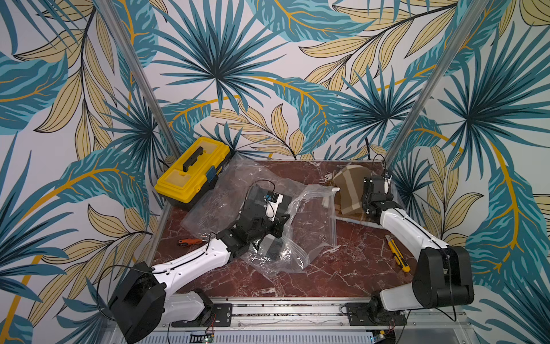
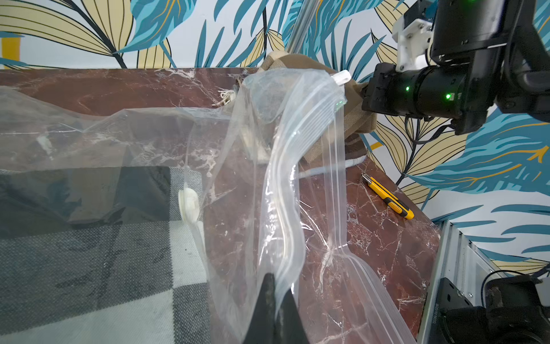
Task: Take the blanket out of the vacuum bag
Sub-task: Place the blanket at the center of the board.
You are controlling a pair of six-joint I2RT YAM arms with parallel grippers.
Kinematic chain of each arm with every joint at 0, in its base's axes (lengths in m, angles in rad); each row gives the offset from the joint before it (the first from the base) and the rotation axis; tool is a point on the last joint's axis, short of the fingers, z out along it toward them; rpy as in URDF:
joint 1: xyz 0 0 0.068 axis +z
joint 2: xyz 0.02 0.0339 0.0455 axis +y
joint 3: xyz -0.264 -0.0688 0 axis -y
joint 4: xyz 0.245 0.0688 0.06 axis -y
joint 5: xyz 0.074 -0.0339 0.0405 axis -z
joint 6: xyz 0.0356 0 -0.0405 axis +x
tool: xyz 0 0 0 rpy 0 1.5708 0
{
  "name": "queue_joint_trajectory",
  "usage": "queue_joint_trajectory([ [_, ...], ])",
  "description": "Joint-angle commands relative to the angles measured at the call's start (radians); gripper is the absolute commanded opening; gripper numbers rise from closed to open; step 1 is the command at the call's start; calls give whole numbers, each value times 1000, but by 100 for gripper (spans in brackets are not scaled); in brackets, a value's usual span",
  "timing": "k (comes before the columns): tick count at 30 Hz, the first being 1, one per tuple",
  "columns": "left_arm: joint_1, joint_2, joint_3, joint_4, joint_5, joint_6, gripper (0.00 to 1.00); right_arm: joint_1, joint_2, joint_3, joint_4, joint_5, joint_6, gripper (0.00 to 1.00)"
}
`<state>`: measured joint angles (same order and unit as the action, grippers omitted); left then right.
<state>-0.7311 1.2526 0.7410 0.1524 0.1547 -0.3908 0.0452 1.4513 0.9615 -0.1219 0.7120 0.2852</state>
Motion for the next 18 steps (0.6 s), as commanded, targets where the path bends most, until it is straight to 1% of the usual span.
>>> queue_joint_trajectory([
  [1,0,13,-17,22,22,-10,0,-11,-25,-47,-51,56,26,0],
  [4,-5,14,-14,24,28,-8,0,-14,-23,-64,-71,93,32,0],
  [7,-11,11,-17,18,28,-8,0,-14,-57,-63,-117,140,16,44],
  [8,-12,9,-18,16,28,-8,0,-14,-78,-63,-127,152,0,51],
  [11,-13,7,-23,16,26,-8,0,-13,-149,-49,-171,191,-36,60],
  [15,-18,18,-27,33,23,-15,0,-6,-237,-10,-234,194,-94,62],
  [17,-21,31,-21,42,25,-17,0,0,-252,21,-258,139,-134,63],
  [18,-23,38,-19,46,25,-17,0,1,-248,34,-266,81,-155,66],
])
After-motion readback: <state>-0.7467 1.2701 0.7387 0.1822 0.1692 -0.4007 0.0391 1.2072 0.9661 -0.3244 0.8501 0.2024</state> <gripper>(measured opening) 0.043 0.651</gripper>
